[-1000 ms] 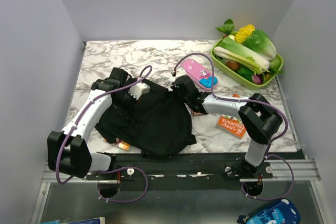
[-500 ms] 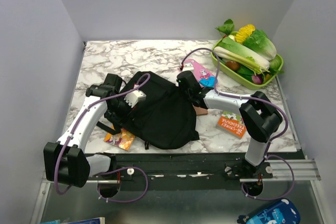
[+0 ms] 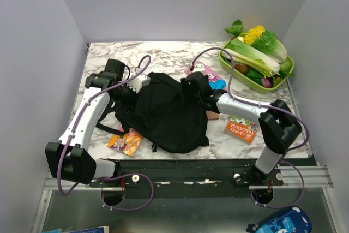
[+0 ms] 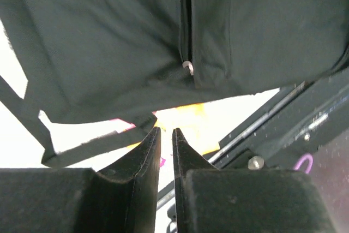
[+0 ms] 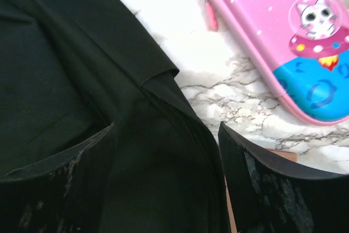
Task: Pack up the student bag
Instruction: Unzip the student bag at the center of the board, then pick up the personal item from the center of the board.
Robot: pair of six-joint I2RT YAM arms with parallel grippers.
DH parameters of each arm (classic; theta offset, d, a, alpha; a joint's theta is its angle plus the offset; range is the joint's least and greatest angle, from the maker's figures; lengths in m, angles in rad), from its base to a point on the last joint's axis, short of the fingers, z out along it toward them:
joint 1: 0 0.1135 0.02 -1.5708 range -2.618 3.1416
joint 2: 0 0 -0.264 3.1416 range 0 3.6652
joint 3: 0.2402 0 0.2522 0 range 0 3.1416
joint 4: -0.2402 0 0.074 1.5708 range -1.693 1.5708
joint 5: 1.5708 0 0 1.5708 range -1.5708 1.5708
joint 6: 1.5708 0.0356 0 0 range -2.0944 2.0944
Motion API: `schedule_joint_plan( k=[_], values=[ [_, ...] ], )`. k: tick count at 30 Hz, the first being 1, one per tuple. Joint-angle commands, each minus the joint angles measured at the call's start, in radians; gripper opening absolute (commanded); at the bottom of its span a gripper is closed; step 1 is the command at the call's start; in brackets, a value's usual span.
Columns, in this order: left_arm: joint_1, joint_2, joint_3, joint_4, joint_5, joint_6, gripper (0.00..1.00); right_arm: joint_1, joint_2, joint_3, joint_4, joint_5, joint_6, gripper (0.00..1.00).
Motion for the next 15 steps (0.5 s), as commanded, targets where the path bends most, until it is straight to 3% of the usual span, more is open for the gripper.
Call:
schedule_joint_plan(
  k=[1, 9, 15],
  values=[
    [0.002, 0.065, 0.087, 0.116, 0.031, -0.114, 0.23, 0.004, -0.083, -0.004, -0.034, 0.016, 0.013, 0.84],
    [-0.088, 0.237, 0.015, 0.441, -0.132, -0.234, 0.20, 0.013, -0.168, -0.019, -0.106, -0.003, 0.051, 0.84],
    [-0.145, 0.306, 0.007, 0.442, -0.108, -0.237, 0.19, -0.025, -0.270, -0.134, -0.229, 0.111, 0.108, 0.87]
  ],
)
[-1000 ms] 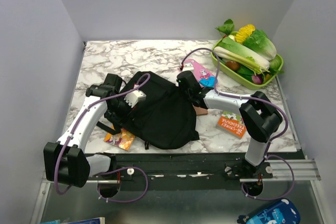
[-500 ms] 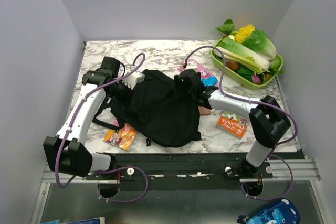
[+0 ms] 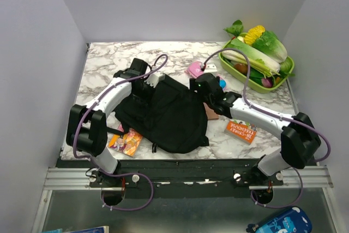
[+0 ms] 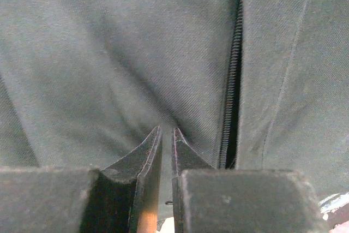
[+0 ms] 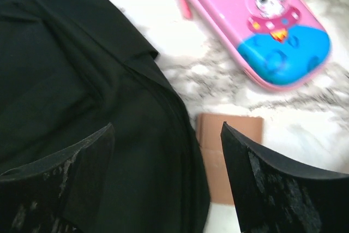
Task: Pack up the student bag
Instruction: Pick up the personal item from the center of the board.
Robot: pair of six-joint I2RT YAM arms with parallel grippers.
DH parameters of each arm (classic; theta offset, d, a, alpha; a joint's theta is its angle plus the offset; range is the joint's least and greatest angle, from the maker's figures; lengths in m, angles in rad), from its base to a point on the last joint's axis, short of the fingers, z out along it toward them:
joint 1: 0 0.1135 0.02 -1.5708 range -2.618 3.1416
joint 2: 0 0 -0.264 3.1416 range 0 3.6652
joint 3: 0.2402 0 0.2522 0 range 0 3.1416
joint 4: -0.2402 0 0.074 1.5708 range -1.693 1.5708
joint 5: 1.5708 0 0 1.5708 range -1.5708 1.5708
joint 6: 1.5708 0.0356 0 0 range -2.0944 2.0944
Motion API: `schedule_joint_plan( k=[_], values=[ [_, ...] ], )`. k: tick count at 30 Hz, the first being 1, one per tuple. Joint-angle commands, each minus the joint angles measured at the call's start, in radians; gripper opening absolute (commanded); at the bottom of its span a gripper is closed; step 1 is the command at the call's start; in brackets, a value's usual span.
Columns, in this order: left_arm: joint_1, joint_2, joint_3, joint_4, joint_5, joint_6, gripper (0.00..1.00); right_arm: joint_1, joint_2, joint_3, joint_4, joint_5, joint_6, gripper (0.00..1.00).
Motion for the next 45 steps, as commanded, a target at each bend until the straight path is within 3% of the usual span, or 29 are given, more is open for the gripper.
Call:
schedule_joint_plan(
  k=[1, 7, 20, 26, 29, 30, 32, 33, 35, 36, 37, 45],
  values=[
    [-0.035, -0.011, -0.007, 0.053, -0.007, -0.030, 0.19, -0.043, -0.096, -0.125, -0.140, 0.089, 0.070, 0.88],
    [-0.060, -0.051, -0.017, 0.031, 0.027, -0.041, 0.20, -0.193, -0.115, -0.216, -0.149, -0.049, 0.125, 0.90],
    [-0.071, -0.034, -0.083, 0.093, -0.024, -0.039, 0.20, -0.268, 0.058, -0.248, -0.059, -0.359, 0.212, 0.94],
    [-0.072, -0.031, -0.080, 0.099, -0.018, -0.047, 0.20, -0.275, 0.111, -0.266, -0.046, -0.437, 0.257, 0.88],
    [-0.074, -0.033, -0.086, 0.099, -0.021, -0.045, 0.20, -0.275, 0.125, -0.280, -0.033, -0.435, 0.277, 0.73],
    [-0.074, -0.033, -0.089, 0.099, -0.022, -0.045, 0.20, -0.275, 0.125, -0.295, -0.025, -0.435, 0.291, 0.58],
    [-0.075, -0.037, -0.096, 0.099, -0.027, -0.038, 0.20, -0.275, 0.111, -0.309, -0.006, -0.437, 0.305, 0.46],
    [-0.075, -0.039, -0.099, 0.100, -0.029, -0.036, 0.20, -0.276, 0.105, -0.321, -0.003, -0.435, 0.314, 0.34],
    [-0.075, -0.039, -0.103, 0.099, -0.030, -0.032, 0.20, -0.275, 0.086, -0.332, 0.000, -0.432, 0.323, 0.21],
    [-0.074, -0.040, -0.105, 0.097, -0.029, -0.032, 0.20, -0.275, 0.065, -0.338, 0.000, -0.428, 0.328, 0.09],
    [-0.077, -0.039, -0.105, 0.096, -0.029, -0.032, 0.20, -0.275, 0.051, -0.346, -0.002, -0.416, 0.329, 0.04],
    [-0.103, -0.033, -0.093, 0.093, -0.009, -0.064, 0.20, -0.275, -0.216, -0.323, -0.095, -0.259, 0.222, 0.01]
  ],
)
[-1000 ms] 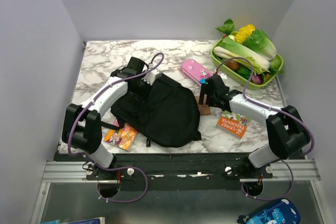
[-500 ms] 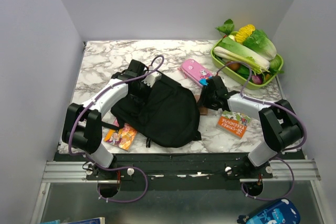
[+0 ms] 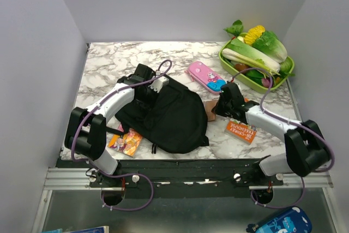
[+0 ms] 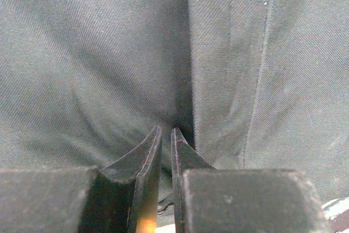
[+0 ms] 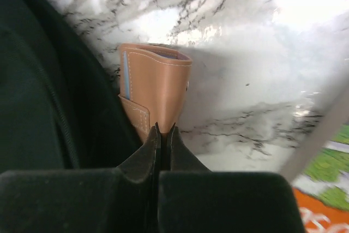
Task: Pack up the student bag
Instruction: Pick up the personal item from the center of the board, then place the personal item in the student bag.
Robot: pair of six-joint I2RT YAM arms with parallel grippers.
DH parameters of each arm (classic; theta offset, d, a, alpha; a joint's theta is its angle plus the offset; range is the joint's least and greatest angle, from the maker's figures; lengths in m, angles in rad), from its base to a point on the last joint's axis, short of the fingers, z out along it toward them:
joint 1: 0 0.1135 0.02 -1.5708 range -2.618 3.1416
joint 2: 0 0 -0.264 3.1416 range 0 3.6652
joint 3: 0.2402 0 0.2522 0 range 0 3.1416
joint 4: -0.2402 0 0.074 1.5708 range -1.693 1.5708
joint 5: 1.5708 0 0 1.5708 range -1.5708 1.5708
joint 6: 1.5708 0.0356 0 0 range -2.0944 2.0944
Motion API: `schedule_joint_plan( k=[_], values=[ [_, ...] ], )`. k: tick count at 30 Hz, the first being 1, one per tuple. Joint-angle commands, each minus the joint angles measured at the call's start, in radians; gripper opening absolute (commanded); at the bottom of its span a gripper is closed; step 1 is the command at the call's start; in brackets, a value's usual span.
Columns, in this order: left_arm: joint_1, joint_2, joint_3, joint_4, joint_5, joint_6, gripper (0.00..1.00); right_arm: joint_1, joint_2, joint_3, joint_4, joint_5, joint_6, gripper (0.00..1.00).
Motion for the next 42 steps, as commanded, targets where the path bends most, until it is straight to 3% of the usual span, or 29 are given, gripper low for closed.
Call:
schedule_joint_plan(
  k=[1, 5, 13, 18, 24, 25, 28, 30, 33, 34, 42],
  values=[
    [-0.037, -0.004, 0.003, 0.003, -0.001, -0.029, 0.21, 0.006, -0.149, 0.032, -0.123, 0.132, -0.094, 0.01],
    [-0.076, 0.002, -0.009, 0.020, -0.006, -0.047, 0.21, 0.006, -0.253, 0.084, -0.162, 0.164, -0.159, 0.01],
    [-0.109, 0.004, -0.026, 0.048, -0.018, -0.056, 0.30, 0.008, -0.296, 0.146, -0.161, 0.093, -0.188, 0.01],
    [-0.110, 0.018, -0.028, 0.066, -0.038, -0.046, 0.31, 0.051, -0.283, 0.147, -0.112, 0.039, -0.174, 0.01],
    [-0.159, 0.029, -0.092, 0.147, -0.209, -0.013, 0.31, 0.141, -0.210, 0.175, -0.049, -0.018, -0.165, 0.01],
    [-0.165, 0.038, -0.098, 0.152, -0.228, -0.007, 0.36, 0.159, -0.203, 0.175, -0.036, -0.030, -0.164, 0.01],
    [-0.175, 0.055, -0.111, 0.157, -0.231, 0.010, 0.38, 0.195, -0.178, 0.173, 0.007, -0.063, -0.159, 0.01],
    [-0.175, 0.050, -0.124, 0.169, -0.204, 0.016, 0.34, 0.210, -0.161, 0.172, 0.028, -0.073, -0.153, 0.01],
    [-0.175, 0.045, -0.109, 0.152, -0.172, 0.025, 0.04, 0.225, -0.135, 0.159, 0.059, -0.099, -0.138, 0.01],
    [-0.175, 0.042, -0.109, 0.151, -0.173, 0.022, 0.00, 0.229, -0.128, 0.153, 0.066, -0.104, -0.135, 0.01],
    [-0.166, -0.056, -0.120, 0.178, -0.257, -0.007, 0.00, 0.232, -0.045, 0.061, 0.120, -0.106, -0.107, 0.01]
  ],
)
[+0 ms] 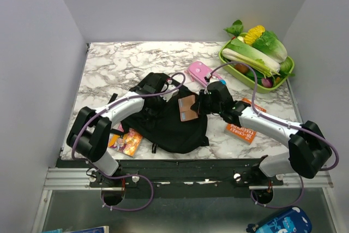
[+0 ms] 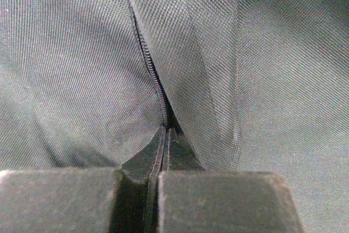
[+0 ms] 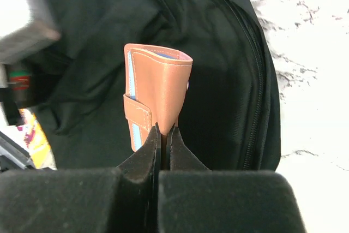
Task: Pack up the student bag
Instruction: Place the personal item in the student bag.
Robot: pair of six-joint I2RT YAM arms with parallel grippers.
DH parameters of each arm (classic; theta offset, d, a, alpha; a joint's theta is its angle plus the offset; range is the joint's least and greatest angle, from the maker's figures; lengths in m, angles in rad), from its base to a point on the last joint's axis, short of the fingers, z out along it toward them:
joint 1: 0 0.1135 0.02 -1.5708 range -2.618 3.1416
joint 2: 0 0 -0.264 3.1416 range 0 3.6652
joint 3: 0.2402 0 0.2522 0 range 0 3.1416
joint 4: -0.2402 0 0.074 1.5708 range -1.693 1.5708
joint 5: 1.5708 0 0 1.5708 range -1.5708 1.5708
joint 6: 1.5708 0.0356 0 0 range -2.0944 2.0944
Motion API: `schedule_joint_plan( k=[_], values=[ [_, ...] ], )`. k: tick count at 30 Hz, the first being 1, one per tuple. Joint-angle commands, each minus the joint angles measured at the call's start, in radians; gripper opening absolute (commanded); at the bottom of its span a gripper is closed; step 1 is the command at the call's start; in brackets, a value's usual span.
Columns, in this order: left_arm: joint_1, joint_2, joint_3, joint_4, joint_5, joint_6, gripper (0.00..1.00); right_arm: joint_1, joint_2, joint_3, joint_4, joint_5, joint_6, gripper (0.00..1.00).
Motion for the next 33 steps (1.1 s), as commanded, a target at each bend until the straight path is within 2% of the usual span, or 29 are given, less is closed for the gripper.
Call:
schedule_joint_plan(
  k=[1, 4, 6, 9, 11, 13, 14, 15, 17, 30, 31, 33],
  values=[
    [0.009, -0.102, -0.015, 0.029, -0.071, -0.016, 0.00, 0.006, 0.044, -0.063, 0.050, -0.016, 0.029, 0.01],
    [0.030, -0.144, -0.014, 0.028, -0.092, -0.005, 0.00, 0.006, 0.058, -0.100, 0.053, -0.001, 0.034, 0.01],
    [0.043, -0.141, 0.018, -0.024, -0.031, 0.002, 0.00, 0.006, 0.059, -0.119, 0.064, -0.001, 0.035, 0.01],
    [0.065, -0.093, 0.071, -0.101, 0.099, -0.011, 0.20, 0.006, 0.058, -0.146, 0.073, 0.001, 0.037, 0.01],
    [0.067, -0.095, 0.060, -0.094, 0.121, 0.001, 0.41, 0.006, 0.056, -0.157, 0.074, 0.001, 0.035, 0.01],
    [0.067, -0.095, 0.045, -0.072, 0.121, 0.004, 0.45, 0.006, 0.050, -0.165, 0.076, 0.029, 0.035, 0.01],
    [0.067, -0.095, 0.040, -0.069, 0.124, 0.007, 0.65, 0.006, 0.045, -0.174, 0.078, 0.030, 0.034, 0.01],
    [0.069, -0.096, 0.039, -0.072, 0.136, 0.015, 0.66, 0.006, 0.044, -0.176, 0.078, 0.032, 0.032, 0.01],
    [0.069, -0.099, 0.042, -0.075, 0.149, 0.018, 0.99, 0.006, 0.041, -0.186, 0.078, 0.036, 0.032, 0.01],
    [0.038, 0.003, 0.026, -0.005, 0.043, 0.038, 0.98, 0.006, 0.030, -0.197, 0.081, 0.045, 0.043, 0.01],
    [0.030, 0.014, 0.020, 0.001, 0.044, 0.036, 0.97, 0.006, 0.029, -0.197, 0.081, 0.048, 0.043, 0.01],
    [0.014, 0.023, 0.011, 0.014, 0.032, 0.035, 0.84, 0.006, 0.029, -0.196, 0.081, 0.048, 0.043, 0.01]
  ],
)
